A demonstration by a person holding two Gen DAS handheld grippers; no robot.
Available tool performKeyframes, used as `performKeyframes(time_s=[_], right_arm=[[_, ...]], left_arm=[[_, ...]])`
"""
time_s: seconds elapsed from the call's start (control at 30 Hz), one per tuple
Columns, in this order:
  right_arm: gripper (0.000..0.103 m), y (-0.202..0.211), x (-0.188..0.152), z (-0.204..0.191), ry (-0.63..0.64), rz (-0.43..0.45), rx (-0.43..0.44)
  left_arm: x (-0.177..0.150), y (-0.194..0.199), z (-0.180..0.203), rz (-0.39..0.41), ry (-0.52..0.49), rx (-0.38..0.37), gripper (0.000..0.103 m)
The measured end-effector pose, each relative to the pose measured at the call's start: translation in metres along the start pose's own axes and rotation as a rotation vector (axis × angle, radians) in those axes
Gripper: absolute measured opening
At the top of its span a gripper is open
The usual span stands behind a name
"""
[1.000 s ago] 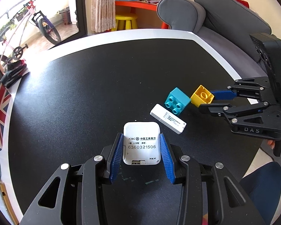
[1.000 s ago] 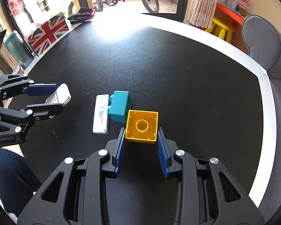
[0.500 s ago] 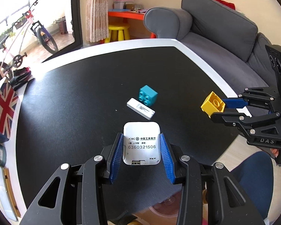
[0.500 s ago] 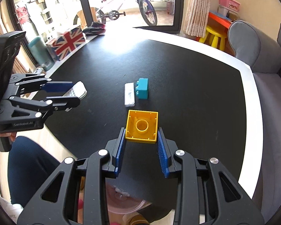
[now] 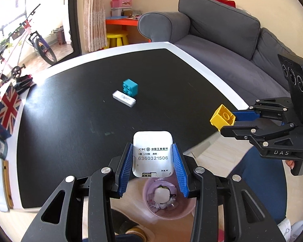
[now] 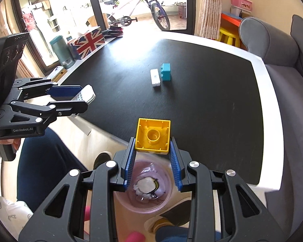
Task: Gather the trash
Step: 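Carry both items over the pink bin and open the right tool to drop the yellow block, then open the left tool to drop the white card holder into the bin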
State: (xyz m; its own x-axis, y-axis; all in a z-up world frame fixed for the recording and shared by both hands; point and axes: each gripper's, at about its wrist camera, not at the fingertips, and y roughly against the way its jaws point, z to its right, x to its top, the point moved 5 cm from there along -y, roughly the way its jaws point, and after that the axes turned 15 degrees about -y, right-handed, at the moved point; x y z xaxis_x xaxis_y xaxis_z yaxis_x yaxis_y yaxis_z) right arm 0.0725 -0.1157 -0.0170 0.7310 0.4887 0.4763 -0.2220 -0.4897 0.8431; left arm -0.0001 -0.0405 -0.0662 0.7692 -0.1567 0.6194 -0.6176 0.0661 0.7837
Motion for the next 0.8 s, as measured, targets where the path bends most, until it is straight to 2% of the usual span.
performKeyframes(time_s=[0.47, 0.7, 0.73, 0.8], right_arm=[[0.032, -0.008, -0.074, -0.003, -0.030, -0.107, 0.043], [0.033, -0.014, -0.079, -0.007, -0.034, -0.124, 0.060], [0.035, -0.014, -0.077, -0.006, -0.034, -0.121, 0.060], [0.060, -0.013, -0.073, -0.003, -0.047, -0.111, 0.063]], left_arm=[[-0.044, -0.010, 0.037, -0.040, 0.038, -0.076, 0.039], [-0.052, -0.011, 0.042, -0.050, 0.047, -0.093, 0.039], [-0.051, -0.010, 0.041, -0.048, 0.046, -0.092, 0.039], [-0.051, -0.009, 0.041, -0.047, 0.046, -0.090, 0.039]])
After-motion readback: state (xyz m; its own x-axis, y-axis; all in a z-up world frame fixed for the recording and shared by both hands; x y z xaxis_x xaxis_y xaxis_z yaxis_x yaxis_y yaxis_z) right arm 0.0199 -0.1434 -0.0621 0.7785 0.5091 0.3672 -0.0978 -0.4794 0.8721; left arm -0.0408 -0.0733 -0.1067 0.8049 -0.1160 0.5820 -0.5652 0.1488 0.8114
